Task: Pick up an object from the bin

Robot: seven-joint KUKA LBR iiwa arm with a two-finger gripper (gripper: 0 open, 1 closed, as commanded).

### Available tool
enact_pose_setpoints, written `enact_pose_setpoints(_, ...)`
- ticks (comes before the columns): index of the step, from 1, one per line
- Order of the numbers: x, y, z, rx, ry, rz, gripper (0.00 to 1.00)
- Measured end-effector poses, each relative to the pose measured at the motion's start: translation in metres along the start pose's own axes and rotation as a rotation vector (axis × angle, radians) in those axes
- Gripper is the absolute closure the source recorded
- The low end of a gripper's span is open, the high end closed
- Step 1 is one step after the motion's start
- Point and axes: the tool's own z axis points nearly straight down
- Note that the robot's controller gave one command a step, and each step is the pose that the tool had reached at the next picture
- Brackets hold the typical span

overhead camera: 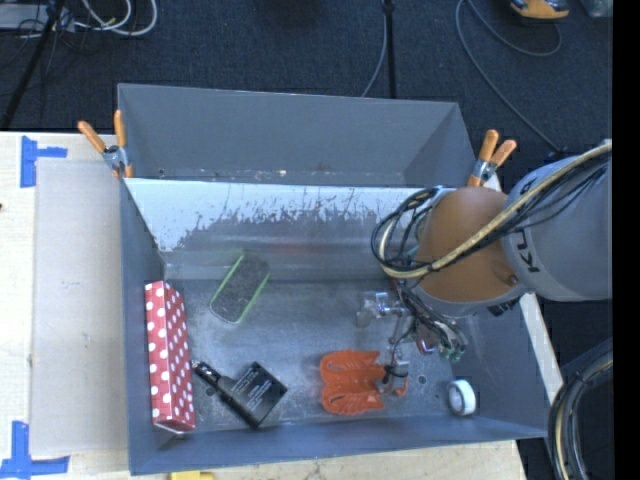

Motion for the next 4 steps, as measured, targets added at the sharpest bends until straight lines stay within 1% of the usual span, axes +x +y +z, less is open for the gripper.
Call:
enact_pose_setpoints(1, -0.014, 0.032, -0.003, 0.001, -0.002, 0.108, 1.0)
enact_pose_setpoints(2, -0.014, 0.032, -0.003, 0.001, -0.002, 0.107, 1.0)
enact_pose_setpoints(3, -0.039, 0.016, -0.003, -0.003, 0.003, 0.175, 1.0)
enact_pose_setpoints(4, -0.046, 0.008, -0.004, -0.001, -0.007, 0.271, 1.0)
